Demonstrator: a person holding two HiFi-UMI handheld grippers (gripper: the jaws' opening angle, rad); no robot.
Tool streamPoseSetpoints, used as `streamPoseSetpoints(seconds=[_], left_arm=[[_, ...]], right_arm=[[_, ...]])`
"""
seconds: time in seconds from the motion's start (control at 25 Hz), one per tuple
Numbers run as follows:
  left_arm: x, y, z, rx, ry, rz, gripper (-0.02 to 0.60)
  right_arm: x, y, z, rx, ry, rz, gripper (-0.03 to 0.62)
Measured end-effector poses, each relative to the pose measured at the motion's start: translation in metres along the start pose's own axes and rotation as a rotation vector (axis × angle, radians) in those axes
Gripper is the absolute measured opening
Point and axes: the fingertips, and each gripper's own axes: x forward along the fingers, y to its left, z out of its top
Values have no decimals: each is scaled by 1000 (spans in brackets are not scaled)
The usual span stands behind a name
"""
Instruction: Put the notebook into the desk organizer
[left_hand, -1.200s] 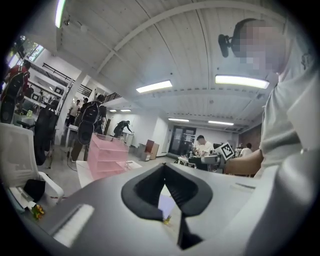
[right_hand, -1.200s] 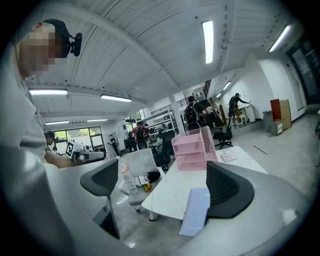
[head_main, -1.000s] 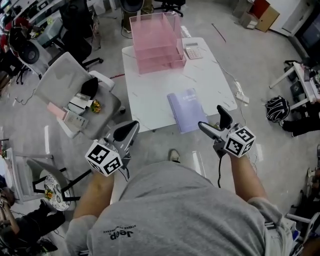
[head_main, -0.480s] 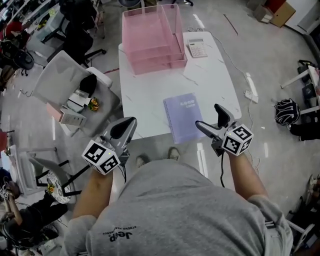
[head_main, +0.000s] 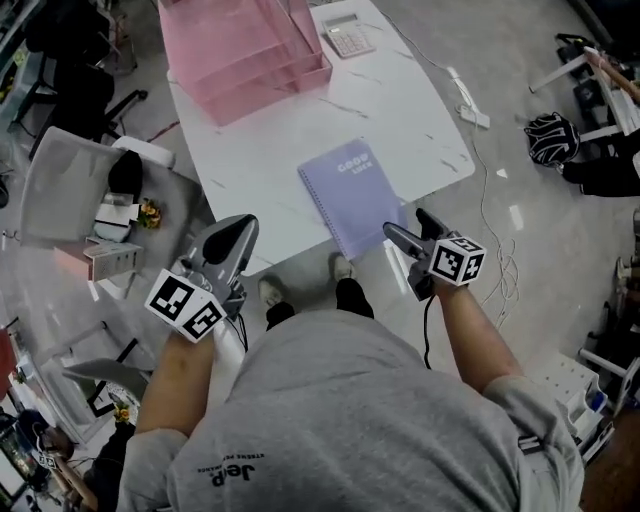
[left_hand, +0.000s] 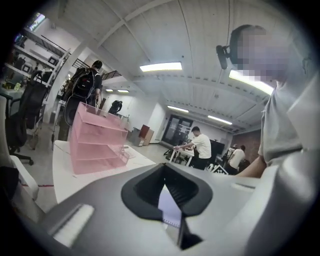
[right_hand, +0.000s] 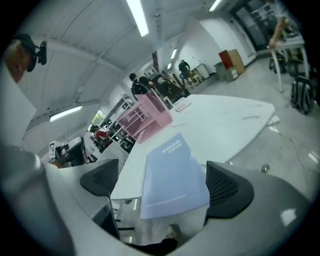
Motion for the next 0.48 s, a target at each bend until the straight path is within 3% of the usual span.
streamPoseSetpoints(seconds=[0.2, 0.48], left_arm=[[9, 1, -15, -10, 44, -41, 58], [12, -1, -31, -21, 100, -42, 58]], right_arm=[[4, -38, -49, 218, 0, -68, 523], [44, -48, -96, 525, -4, 38, 522]])
